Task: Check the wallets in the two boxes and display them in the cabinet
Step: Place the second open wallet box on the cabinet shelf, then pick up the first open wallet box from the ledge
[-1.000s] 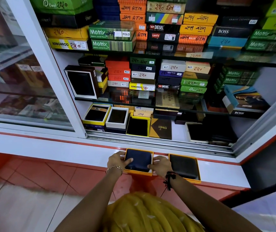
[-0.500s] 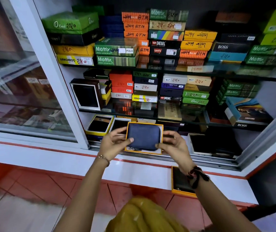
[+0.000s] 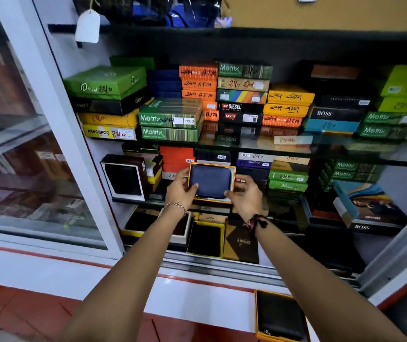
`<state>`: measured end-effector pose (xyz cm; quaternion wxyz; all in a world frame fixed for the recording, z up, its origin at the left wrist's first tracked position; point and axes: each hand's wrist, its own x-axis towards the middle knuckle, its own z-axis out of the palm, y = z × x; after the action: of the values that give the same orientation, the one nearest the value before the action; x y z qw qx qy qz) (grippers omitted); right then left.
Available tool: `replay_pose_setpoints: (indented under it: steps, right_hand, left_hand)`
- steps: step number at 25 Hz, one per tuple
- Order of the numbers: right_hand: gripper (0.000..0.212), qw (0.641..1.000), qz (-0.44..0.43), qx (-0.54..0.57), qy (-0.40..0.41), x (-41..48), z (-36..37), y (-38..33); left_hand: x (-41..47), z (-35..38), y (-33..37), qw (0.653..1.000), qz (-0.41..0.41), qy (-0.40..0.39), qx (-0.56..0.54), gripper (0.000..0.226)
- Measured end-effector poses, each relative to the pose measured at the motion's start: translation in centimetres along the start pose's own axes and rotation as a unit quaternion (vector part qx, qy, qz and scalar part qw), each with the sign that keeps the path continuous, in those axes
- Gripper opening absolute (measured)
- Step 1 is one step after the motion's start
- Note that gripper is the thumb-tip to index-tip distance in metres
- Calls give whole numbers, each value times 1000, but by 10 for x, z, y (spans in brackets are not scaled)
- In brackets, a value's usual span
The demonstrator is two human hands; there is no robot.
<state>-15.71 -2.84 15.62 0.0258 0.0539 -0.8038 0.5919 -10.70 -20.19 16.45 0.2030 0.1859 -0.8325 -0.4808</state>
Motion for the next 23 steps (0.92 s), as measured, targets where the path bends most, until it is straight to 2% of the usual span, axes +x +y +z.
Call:
replay_pose_setpoints:
  steps: [8,11,15,20,21,23]
  right_hand:
    - [54,998,-12,-54,5,24,9,-4]
    - [55,997,-28,-61,25,13,2,5]
    - [51,998,-40,-26,41,-13,-16,20]
    - [27,998,-56,-8,9,-81,-62,58]
    - [22,998,-46,-31,4,-95,-75,76]
    - [15,996,-11,-86,-8,-121,-101,117]
  left_hand:
    - [27,5,-10,999,16,19,45,62]
    - [12,9,-9,997,13,58,38,67]
    - [-34,21,2,992,100,82,-10,58]
    - [-119,67,-8,983,180,20,-36,42]
    - [-135,82,-19,984,173,-9,-32,38]
    - [-162,110,-43,991,101,-90,-24,35]
